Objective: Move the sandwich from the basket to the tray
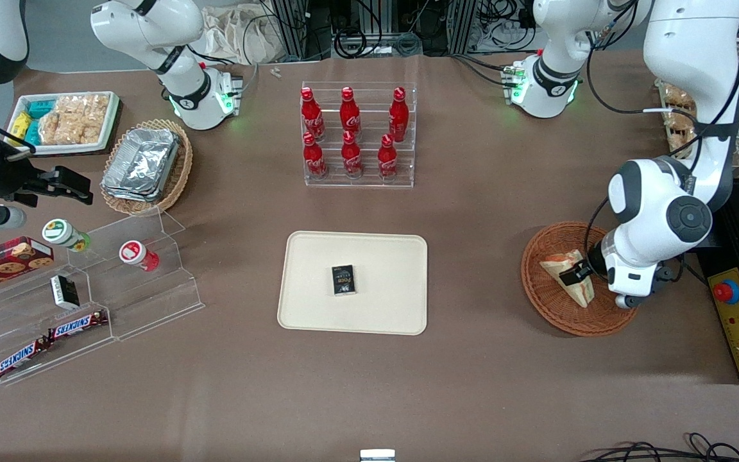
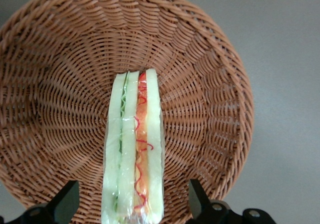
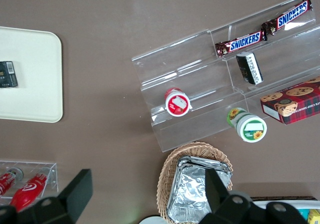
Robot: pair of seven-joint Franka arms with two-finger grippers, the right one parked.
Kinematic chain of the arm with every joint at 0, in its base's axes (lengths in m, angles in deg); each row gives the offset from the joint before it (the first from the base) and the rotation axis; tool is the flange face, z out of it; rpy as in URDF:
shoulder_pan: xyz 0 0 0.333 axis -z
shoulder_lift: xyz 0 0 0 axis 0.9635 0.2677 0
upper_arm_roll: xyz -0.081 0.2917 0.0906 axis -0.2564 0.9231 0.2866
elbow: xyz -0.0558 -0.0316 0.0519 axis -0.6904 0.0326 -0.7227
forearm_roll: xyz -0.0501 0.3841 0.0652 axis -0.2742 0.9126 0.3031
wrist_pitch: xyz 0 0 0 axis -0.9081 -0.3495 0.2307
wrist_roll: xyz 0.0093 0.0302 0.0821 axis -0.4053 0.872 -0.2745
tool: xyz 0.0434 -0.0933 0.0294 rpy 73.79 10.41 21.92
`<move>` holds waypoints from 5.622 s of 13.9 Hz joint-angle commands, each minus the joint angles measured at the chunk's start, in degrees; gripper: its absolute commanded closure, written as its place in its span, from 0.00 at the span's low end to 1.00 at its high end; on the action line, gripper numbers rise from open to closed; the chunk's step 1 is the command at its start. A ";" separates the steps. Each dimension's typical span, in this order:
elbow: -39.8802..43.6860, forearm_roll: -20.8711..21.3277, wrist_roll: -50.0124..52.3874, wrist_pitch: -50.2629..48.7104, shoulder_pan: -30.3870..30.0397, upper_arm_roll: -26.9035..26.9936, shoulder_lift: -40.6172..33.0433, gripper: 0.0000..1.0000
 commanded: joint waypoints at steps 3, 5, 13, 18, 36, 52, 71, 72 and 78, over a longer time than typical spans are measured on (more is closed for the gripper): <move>-4.50 -0.67 0.89 4.38 0.03 0.08 -0.79 0.08; -4.51 -0.67 1.15 4.38 -0.06 0.08 -1.05 0.19; 4.34 -0.49 0.80 -13.06 0.11 -0.01 -5.71 0.84; 18.23 -0.58 0.80 -32.67 0.64 -1.85 -6.94 1.00; 32.03 11.18 -0.61 -22.78 12.85 -23.48 12.72 1.00; 35.66 17.70 -0.43 -10.65 15.23 -23.13 24.61 0.66; 33.81 12.61 -19.83 -41.31 -1.10 -23.48 -4.29 0.01; 33.81 11.73 -23.08 -42.71 -3.12 -23.48 -5.78 0.01; 33.99 10.32 -33.04 -49.66 -14.90 -23.22 -11.68 0.01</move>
